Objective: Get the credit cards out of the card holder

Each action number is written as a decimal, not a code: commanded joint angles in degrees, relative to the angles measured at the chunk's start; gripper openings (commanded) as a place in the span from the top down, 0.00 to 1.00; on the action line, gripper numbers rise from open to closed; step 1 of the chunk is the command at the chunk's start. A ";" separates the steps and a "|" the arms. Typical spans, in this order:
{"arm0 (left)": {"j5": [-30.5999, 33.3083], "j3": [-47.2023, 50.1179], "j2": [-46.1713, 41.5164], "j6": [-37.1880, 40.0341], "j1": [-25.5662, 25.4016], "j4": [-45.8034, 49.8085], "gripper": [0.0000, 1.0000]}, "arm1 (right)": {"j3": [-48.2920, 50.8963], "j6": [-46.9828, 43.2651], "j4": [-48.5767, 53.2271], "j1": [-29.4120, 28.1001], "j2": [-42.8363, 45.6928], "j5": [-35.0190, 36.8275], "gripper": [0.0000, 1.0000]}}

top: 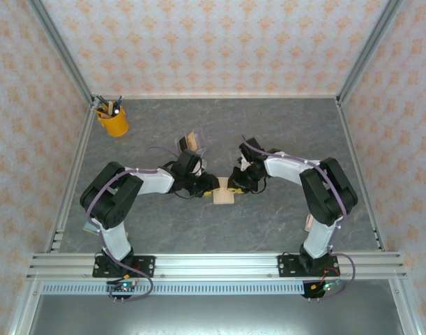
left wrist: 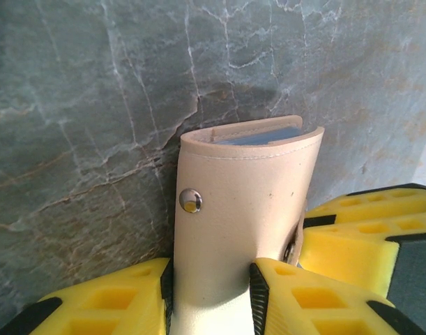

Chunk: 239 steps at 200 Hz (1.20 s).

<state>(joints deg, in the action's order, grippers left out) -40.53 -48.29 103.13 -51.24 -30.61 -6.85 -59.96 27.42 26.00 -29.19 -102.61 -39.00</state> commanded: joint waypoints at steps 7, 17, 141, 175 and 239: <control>-4.50 0.64 -0.85 -1.46 -0.41 -8.44 0.66 | 1.52 0.97 -1.74 -0.43 -2.21 1.29 0.76; -4.96 0.66 -1.54 -1.30 -0.41 -9.23 0.68 | 1.43 0.89 -1.66 -0.44 -1.82 1.58 0.75; -3.94 -0.56 -3.82 2.34 -0.37 -4.13 1.00 | -2.78 -2.56 4.56 -2.55 6.02 8.77 0.53; -3.68 -0.50 -3.99 2.29 -0.41 -3.79 1.00 | -4.19 -2.56 5.55 -3.90 3.44 9.65 0.54; -2.97 -0.31 -4.43 2.12 -0.39 -3.00 1.00 | -3.67 -2.48 6.41 -4.04 1.13 11.10 0.63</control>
<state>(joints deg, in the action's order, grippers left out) -43.24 -47.57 100.55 -50.46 -30.65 -10.55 -63.00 25.41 29.89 -33.01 -100.57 -30.79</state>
